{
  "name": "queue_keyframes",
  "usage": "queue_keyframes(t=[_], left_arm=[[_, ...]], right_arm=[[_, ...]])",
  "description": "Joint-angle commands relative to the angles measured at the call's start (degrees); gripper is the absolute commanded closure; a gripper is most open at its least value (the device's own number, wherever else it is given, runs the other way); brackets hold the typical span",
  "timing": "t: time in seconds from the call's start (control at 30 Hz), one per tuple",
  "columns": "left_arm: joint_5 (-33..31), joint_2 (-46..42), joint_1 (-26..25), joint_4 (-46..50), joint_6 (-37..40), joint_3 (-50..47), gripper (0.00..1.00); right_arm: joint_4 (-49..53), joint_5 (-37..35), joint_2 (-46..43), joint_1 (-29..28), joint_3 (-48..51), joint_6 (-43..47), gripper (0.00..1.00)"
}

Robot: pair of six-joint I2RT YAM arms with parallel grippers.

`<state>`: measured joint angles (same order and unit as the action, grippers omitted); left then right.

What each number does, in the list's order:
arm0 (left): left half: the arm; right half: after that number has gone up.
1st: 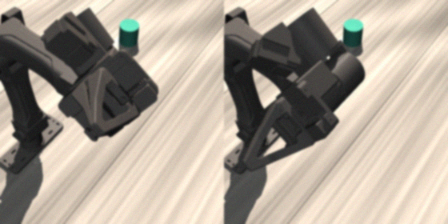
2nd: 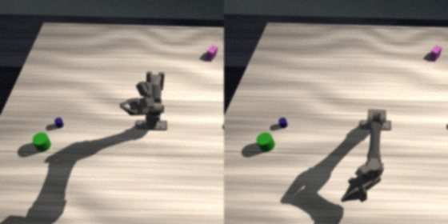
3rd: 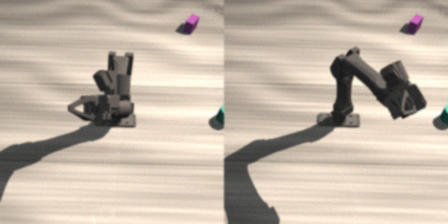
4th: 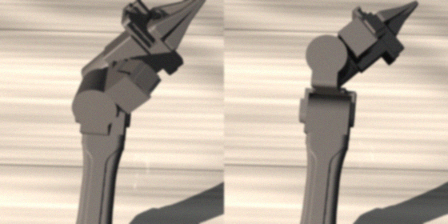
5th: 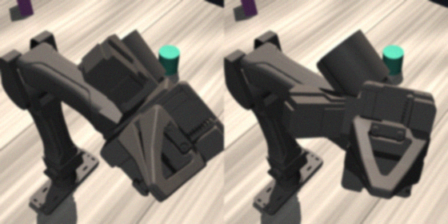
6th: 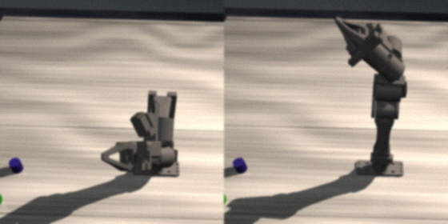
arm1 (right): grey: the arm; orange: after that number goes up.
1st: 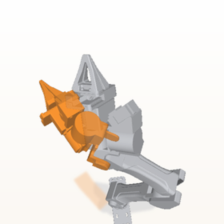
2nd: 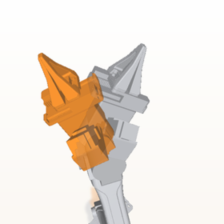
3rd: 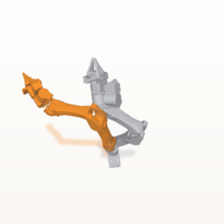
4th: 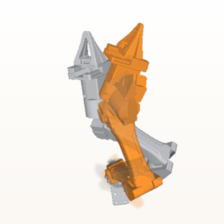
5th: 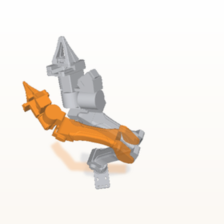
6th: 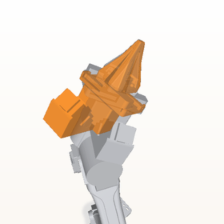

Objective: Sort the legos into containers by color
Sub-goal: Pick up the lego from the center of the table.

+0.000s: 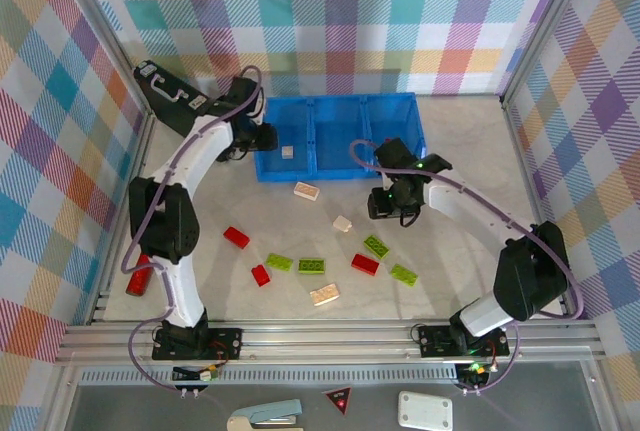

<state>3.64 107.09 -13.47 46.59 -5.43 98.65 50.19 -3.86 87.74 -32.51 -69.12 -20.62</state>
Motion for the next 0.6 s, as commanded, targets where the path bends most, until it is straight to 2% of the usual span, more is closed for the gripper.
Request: queue_keyframes(t=[0.0, 0.23, 0.4, 0.57], left_arm=[[1.4, -4.5, 1.3, 1.1, 2.6, -3.2, 0.57], [1.3, -9.4, 1.7, 0.9, 5.5, -8.3, 0.56], [-1.5, -13.5, 1.7, -3.1, 7.8, -14.0, 0.56], [-0.6, -15.5, 1.7, -8.4, 9.2, -18.7, 0.56]], right_arm=[[0.3, 0.1, 1.5, -0.9, -1.4, -0.9, 0.53], [0.3, 0.1, 3.9, -2.5, 0.0, 1.7, 0.53], [0.6, 0.3, 6.1, -3.3, 0.9, 11.0, 0.52], [1.5, 1.7, 8.8, -3.8, -0.1, 16.0, 0.52]])
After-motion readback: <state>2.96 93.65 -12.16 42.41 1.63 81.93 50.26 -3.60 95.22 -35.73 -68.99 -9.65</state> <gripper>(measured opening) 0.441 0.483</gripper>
